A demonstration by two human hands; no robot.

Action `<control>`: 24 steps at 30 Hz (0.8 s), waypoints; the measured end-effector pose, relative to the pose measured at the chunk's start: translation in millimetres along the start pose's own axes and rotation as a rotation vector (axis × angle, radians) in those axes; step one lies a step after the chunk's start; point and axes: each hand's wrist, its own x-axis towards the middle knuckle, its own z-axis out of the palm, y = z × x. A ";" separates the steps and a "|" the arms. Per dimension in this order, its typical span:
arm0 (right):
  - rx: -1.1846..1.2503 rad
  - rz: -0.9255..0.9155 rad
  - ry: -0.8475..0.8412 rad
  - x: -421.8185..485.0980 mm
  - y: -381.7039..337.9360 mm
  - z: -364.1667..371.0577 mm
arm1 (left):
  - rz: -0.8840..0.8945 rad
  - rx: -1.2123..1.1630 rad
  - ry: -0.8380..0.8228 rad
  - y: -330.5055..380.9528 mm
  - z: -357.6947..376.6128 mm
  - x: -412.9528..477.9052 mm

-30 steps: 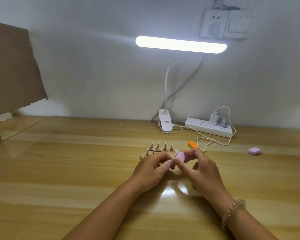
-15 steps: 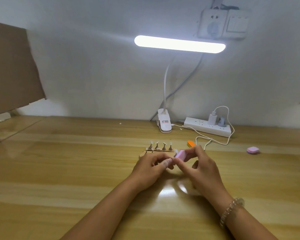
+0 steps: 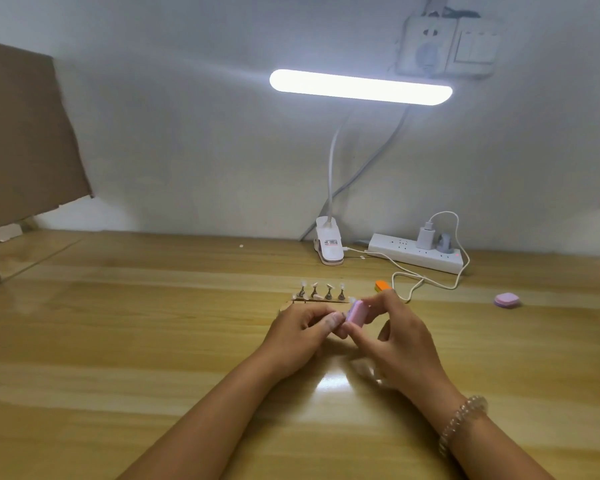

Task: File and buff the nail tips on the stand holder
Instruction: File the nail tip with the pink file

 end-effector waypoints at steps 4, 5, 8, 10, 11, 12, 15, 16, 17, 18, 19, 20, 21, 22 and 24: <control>0.019 -0.012 -0.116 -3.0 -0.8 0.5 | -0.017 0.029 -0.020 -1.8 -0.2 -1.0; 0.058 0.002 -0.111 -2.0 -0.7 0.4 | -0.023 0.026 -0.021 -1.4 -0.2 -0.8; 0.090 0.054 -0.015 2.4 0.2 -2.5 | -0.028 0.045 -0.039 0.2 1.7 -1.1; 0.093 0.017 -0.088 -0.3 -2.1 -2.2 | -0.034 0.064 -0.041 -1.0 2.4 -1.2; 0.097 -0.001 -0.140 -2.1 -4.2 -1.2 | -0.034 0.059 -0.042 -1.5 2.3 -0.8; 0.098 0.000 -0.161 -2.8 -5.5 -0.9 | -0.033 0.048 -0.044 -1.2 2.0 -0.6; 0.077 0.081 -0.035 2.5 -0.9 -3.0 | -0.028 0.040 -0.043 2.0 2.4 -1.1; 0.054 0.081 -0.012 3.1 0.9 -3.8 | -0.026 0.039 -0.041 2.4 2.4 -1.5; 0.048 0.057 -0.025 2.3 1.0 -3.8 | -0.024 0.033 -0.037 2.0 2.2 -1.7; 0.059 0.026 -0.058 0.4 0.1 -2.7 | -0.021 0.027 -0.032 0.9 1.6 -1.5; 0.076 0.008 -0.086 -1.6 -1.0 -1.1 | -0.017 0.027 -0.023 -0.5 1.0 -1.1; 0.081 0.010 -0.086 -2.0 -1.4 -0.1 | -0.017 0.033 -0.010 -1.3 0.5 -0.4; 0.072 0.032 -0.058 -0.9 -0.3 0.2 | -0.020 0.037 0.002 -1.5 0.5 0.0; 0.052 0.065 -0.011 1.0 1.9 -0.7 | -0.025 0.036 0.012 -0.9 1.0 0.3; 0.018 0.110 0.086 2.2 5.8 -2.7 | -0.034 0.024 0.024 0.6 3.0 0.5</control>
